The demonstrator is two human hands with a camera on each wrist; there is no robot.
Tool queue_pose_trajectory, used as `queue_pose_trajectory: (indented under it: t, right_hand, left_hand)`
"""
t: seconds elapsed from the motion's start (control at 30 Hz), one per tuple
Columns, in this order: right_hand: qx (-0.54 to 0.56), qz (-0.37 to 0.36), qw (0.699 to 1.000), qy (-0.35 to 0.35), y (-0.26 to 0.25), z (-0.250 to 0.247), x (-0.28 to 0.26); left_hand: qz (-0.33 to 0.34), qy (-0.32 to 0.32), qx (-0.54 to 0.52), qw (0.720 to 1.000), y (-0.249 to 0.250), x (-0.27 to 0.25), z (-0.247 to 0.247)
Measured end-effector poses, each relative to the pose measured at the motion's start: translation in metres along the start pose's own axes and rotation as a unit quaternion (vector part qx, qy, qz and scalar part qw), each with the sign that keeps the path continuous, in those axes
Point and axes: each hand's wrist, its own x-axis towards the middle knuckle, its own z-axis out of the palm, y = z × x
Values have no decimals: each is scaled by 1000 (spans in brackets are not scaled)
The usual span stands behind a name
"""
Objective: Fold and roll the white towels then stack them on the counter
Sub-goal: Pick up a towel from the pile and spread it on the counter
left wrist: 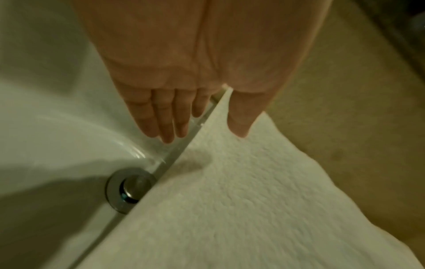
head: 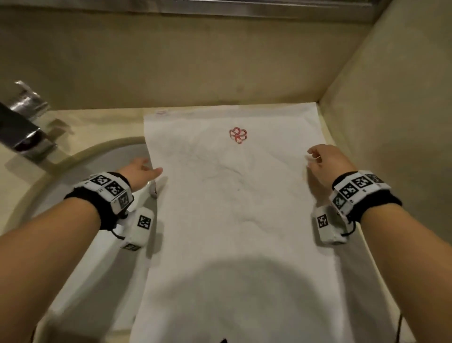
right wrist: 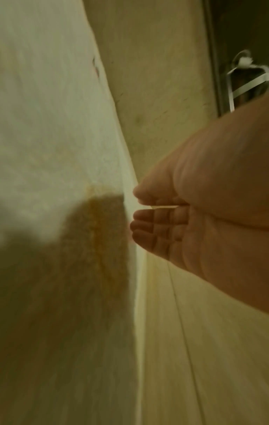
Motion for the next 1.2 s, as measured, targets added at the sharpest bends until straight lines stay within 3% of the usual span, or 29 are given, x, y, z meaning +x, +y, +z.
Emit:
queue_pose_trajectory:
  t: [0.17,0.47,0.67,0.77,0.9,0.97,1.07,1.2]
  right_hand:
    - [-14,27,999,12,11,-4,20]
    - [-38,26,999,-17,0,2,60]
    - [-66,51,996,-37,6,-9,58]
    - [-18,38,998,-45,4,-18,37]
    - [31,25,999,7,15,-35,-34]
    - [29,24,999,10,28,-34,-85]
    - [18,46,999,-20,51,-20,-167]
    - [-32,94,992,-81,87,17,-254]
  left_hand:
    - [-29,12,-249,968,-2,5,15]
    - [-23,-22,-267,963,-17,11,-21]
    - [24,-1,-258,966,13,4,-15]
    - [41,57,-168,983,22,-3,-13]
    - [87,116,-53,988,16,-47,1]
    - [132,89,-20,987,10,-89,13]
    - [198,-12,113,974,-6,-159,34]
    - [270,-104,315,904,-49,-246,60]
